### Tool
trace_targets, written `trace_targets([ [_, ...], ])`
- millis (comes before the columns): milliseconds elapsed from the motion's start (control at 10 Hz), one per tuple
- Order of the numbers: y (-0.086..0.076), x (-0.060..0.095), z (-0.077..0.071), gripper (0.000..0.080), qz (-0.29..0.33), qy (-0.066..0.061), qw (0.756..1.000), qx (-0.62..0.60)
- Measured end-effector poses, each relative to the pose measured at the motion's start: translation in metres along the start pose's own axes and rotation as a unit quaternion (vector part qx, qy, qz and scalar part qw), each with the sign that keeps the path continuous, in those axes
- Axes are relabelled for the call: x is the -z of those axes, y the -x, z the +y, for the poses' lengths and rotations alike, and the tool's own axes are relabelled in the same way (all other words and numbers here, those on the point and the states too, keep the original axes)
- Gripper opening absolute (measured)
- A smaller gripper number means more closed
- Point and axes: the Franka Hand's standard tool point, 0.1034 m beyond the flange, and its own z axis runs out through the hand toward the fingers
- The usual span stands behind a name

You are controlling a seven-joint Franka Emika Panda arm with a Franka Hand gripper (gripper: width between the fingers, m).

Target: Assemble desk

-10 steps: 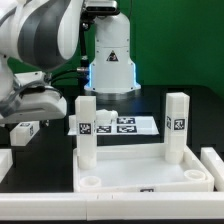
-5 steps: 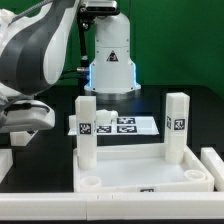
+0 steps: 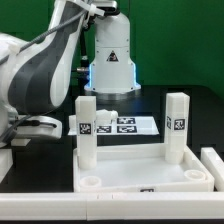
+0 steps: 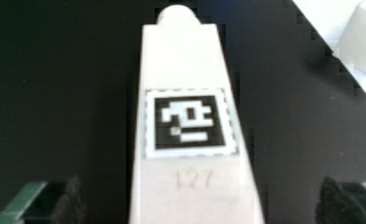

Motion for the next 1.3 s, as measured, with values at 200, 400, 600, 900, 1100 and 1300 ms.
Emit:
trace_targets([
  [200, 0.0, 0.0, 0.0, 0.0412, 0.0, 0.0, 1.0, 0.0],
  [400, 0.0, -0.001, 0.001, 0.0284, 0.0, 0.0, 1.0, 0.0],
  [600, 0.007, 0.011, -0.002, 0.0284, 0.002, -0.001, 1.0, 0.006],
  [900, 0.037, 0.09, -0.02, 0.0284, 0.07, 0.004, 0.997, 0.032],
  [1100, 0.029, 0.093, -0.017, 0.0284, 0.154, 0.023, 0.986, 0.056],
  [1300, 0.036, 0.095, -0.019, 0.0284, 0.198, 0.02, 0.978, 0.056],
])
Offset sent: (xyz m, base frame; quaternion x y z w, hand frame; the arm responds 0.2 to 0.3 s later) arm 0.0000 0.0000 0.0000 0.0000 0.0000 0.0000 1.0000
